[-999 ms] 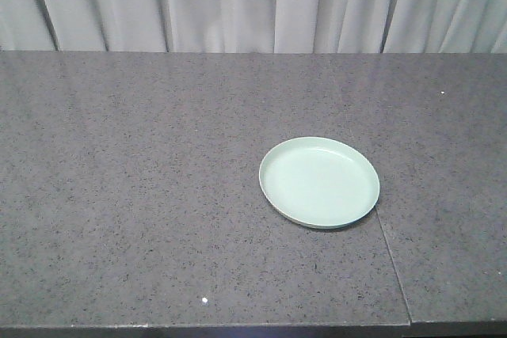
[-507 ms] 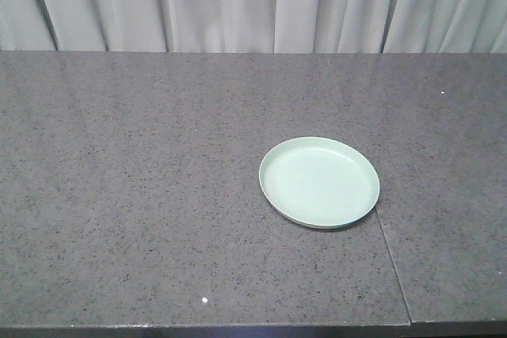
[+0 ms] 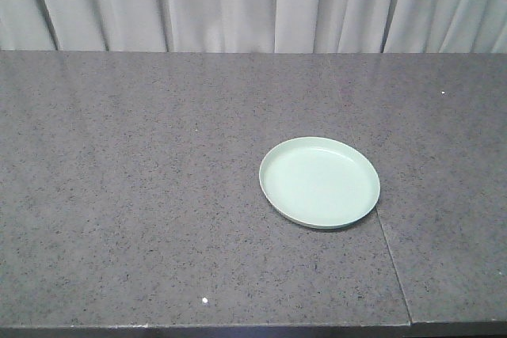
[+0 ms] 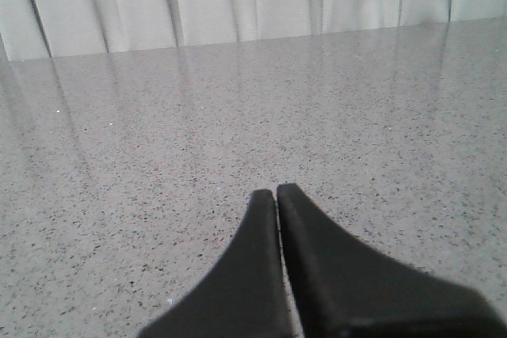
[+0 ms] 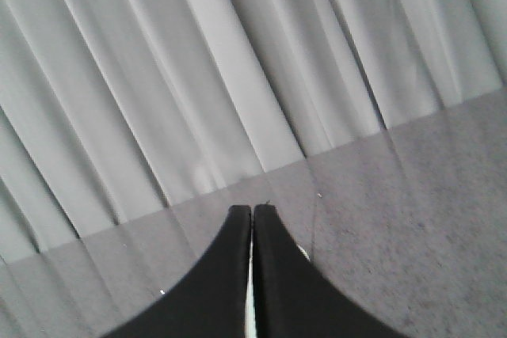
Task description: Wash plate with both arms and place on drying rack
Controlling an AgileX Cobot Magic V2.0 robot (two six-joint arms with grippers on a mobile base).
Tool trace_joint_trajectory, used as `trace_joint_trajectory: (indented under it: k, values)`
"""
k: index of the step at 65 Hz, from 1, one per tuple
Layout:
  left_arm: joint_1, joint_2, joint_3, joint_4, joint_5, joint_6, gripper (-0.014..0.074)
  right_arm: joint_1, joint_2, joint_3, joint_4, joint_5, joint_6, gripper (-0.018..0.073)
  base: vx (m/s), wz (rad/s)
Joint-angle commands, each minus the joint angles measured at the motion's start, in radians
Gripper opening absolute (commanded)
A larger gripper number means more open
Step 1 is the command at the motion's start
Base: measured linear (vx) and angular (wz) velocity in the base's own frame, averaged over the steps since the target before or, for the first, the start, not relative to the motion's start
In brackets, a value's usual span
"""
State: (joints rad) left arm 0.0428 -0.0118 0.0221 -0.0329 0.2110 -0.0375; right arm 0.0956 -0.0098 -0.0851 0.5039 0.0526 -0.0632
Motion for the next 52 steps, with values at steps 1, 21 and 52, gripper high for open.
trace_joint_trajectory:
  k: [1, 21, 52]
  values:
    - [0.001, -0.014, -0.021, -0.002, -0.07, -0.007, -0.0006, -0.007, 0.051, -0.124, 0.004, 0.019, -0.006, 0.0, 0.0, 0.0]
    - [0.001, -0.014, -0.021, -0.002, -0.07, -0.007, -0.0006, -0.007, 0.354, -0.389, 0.006, 0.207, -0.156, 0.0286, 0.0, 0.0]
    - [0.001, -0.014, -0.021, -0.002, -0.07, -0.007, -0.0006, -0.007, 0.724, -0.702, 0.0, 0.323, -0.334, 0.0552, 0.0, 0.0]
